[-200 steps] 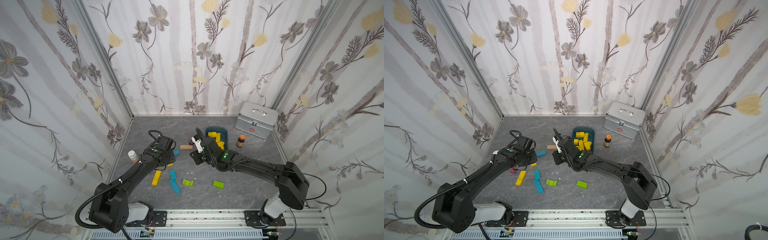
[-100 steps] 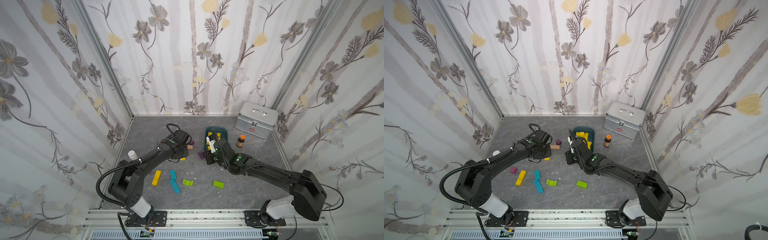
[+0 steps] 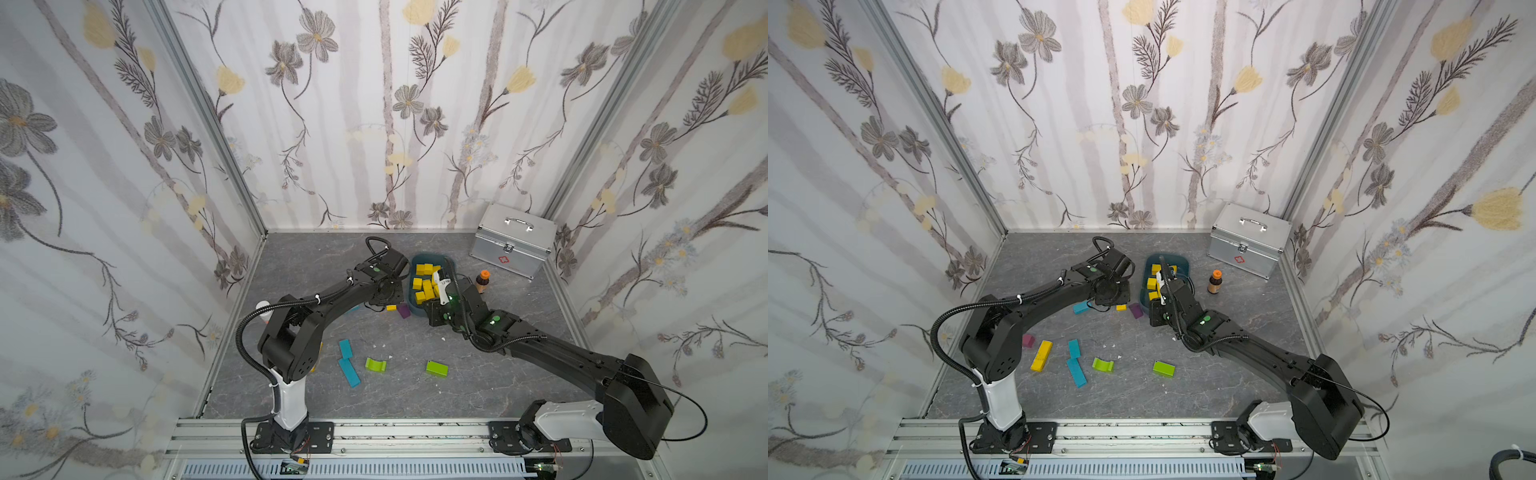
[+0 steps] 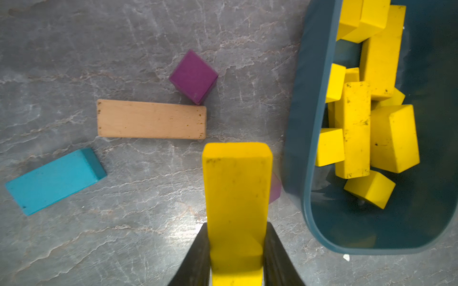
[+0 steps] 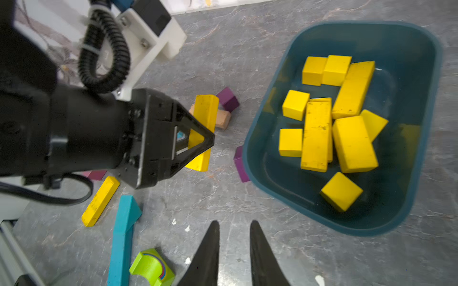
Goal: Pick out the yellow building blocks
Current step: Place the building block in the storage box.
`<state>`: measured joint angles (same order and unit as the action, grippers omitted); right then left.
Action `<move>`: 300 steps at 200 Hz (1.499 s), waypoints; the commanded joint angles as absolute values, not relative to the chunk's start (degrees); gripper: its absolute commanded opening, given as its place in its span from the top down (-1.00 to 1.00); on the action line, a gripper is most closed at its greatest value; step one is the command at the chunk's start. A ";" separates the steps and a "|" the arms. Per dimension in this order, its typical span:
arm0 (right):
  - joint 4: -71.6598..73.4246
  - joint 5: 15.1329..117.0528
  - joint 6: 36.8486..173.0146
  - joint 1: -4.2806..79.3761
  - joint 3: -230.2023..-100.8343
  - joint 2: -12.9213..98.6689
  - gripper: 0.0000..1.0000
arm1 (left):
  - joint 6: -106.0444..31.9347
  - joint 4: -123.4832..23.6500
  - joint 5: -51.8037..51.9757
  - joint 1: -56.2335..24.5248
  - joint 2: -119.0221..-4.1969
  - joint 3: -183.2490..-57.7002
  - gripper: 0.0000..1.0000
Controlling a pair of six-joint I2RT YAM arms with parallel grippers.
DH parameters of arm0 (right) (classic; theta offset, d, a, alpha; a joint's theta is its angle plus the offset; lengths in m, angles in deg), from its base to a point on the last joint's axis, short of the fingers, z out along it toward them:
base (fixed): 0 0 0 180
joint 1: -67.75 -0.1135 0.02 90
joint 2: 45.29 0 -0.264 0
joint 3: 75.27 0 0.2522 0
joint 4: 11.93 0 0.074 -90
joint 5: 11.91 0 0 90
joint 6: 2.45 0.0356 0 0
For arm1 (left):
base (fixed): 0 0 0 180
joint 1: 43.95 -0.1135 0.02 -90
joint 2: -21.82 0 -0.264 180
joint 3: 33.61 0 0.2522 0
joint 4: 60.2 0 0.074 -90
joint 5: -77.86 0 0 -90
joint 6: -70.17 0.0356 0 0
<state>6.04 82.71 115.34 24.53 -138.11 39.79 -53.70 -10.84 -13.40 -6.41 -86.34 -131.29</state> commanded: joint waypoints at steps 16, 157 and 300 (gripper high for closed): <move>3.76 82.75 115.40 25.30 -138.42 39.70 0.52 | -51.86 -9.25 -13.27 -5.92 -88.55 -136.04 1.00; 3.41 84.51 115.94 25.47 -136.72 37.33 0.49 | -52.03 -9.78 -13.51 -2.73 -90.32 -139.62 1.00; 4.00 86.00 116.37 25.91 -135.90 35.75 0.49 | -52.31 -11.02 -11.22 -0.95 -95.17 -144.94 1.00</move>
